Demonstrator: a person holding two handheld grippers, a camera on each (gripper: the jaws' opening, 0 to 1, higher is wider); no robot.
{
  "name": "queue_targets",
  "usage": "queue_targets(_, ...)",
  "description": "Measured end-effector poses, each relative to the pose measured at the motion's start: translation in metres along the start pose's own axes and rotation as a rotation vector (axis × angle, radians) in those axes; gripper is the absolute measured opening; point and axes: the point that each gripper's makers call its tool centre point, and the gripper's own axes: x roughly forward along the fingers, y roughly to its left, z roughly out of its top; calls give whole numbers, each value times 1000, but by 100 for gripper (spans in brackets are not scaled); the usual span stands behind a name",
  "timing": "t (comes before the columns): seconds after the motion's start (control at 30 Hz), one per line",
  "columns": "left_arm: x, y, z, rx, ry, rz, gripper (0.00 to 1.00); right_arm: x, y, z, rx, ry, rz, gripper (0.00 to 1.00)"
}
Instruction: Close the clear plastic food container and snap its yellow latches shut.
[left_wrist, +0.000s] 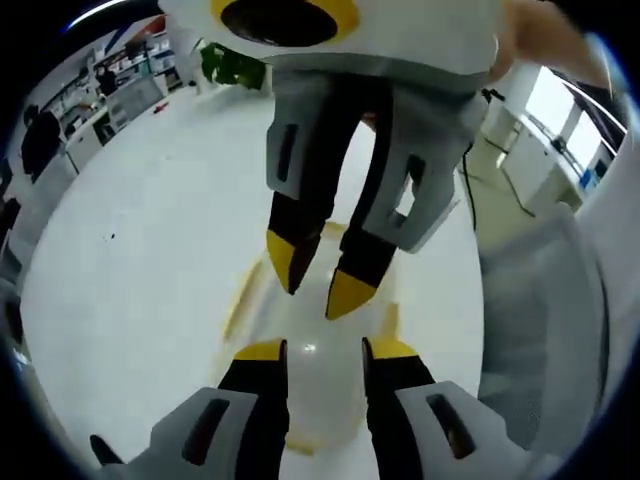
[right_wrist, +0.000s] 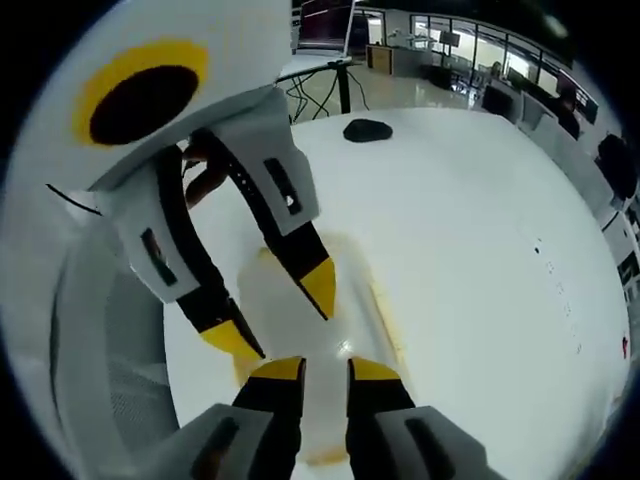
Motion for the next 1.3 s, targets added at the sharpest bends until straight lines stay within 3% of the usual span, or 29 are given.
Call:
queue_targets(0.73,-3,-12,0,12,-17,20,33,-2,-22,19,-40,-19,-34,16)
queue_targets(0.93,-1,-13,-5,36,2,39,36,1,-21,22,-74,-10,-20,24)
queue_targets(1.3,2,-17,-7,98,3,57,43,7,-26,22,-89,8,6,29)
